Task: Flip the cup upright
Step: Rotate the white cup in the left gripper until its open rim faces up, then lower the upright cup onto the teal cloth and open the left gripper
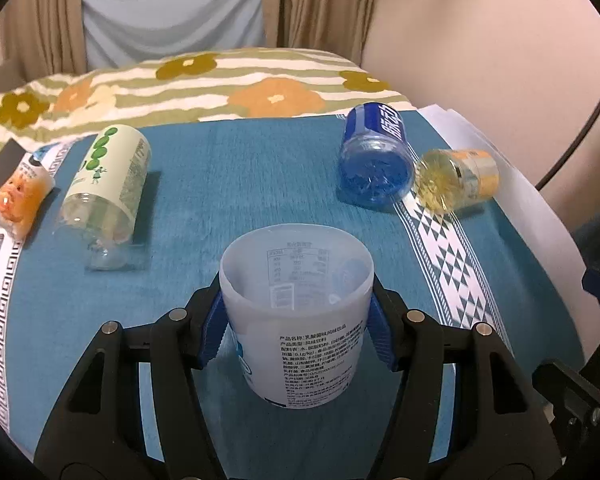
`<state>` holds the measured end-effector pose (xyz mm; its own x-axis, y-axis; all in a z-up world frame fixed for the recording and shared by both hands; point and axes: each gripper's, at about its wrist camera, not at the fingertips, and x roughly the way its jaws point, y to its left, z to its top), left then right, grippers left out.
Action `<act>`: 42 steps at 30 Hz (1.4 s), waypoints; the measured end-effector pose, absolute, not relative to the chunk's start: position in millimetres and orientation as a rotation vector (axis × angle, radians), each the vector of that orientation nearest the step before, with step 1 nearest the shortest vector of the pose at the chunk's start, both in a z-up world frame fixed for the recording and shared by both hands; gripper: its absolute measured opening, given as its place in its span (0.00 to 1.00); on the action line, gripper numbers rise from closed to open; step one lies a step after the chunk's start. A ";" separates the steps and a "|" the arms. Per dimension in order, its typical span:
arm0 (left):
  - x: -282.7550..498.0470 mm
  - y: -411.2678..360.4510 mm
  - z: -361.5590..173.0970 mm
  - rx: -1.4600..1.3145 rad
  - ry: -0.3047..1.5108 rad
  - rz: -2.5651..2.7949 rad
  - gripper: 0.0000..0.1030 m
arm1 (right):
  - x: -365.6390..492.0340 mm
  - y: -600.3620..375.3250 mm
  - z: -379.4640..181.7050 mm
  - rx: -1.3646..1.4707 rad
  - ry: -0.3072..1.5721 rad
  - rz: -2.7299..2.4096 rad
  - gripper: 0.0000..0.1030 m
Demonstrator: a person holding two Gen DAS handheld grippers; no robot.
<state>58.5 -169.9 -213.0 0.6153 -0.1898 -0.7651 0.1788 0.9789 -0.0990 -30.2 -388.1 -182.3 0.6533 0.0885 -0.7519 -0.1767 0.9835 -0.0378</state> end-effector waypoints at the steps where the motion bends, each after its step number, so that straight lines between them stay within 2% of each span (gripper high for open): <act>1: 55.5 -170.4 -212.9 -0.005 0.876 -0.212 0.63 | -31.8 -386.9 -182.7 -0.115 0.844 0.151 1.00; 14: 54.3 -163.5 -206.5 0.064 0.826 -0.228 0.63 | -37.6 -381.5 -184.8 -0.119 0.821 0.158 1.00; 35: 49.7 -152.8 -219.6 0.083 0.956 -0.255 0.65 | -34.4 -377.2 -187.6 -0.126 0.806 0.179 1.00; 37: 50.1 -152.8 -220.0 0.087 0.962 -0.253 0.67 | -34.2 -376.9 -187.7 -0.126 0.808 0.178 1.00; 38: 50.1 -153.1 -220.4 0.093 0.964 -0.252 0.70 | -34.6 -377.0 -187.4 -0.126 0.808 0.178 1.00; 39: 49.9 -153.3 -220.7 0.101 0.966 -0.249 0.81 | -34.7 -377.2 -187.2 -0.125 0.808 0.178 1.00; 41: 48.6 -152.7 -219.2 0.108 0.953 -0.244 0.96 | -35.6 -377.2 -186.3 -0.124 0.808 0.180 1.00; 42: 47.2 -151.8 -216.9 0.109 0.940 -0.243 0.99 | -36.3 -377.1 -186.2 -0.124 0.807 0.180 1.00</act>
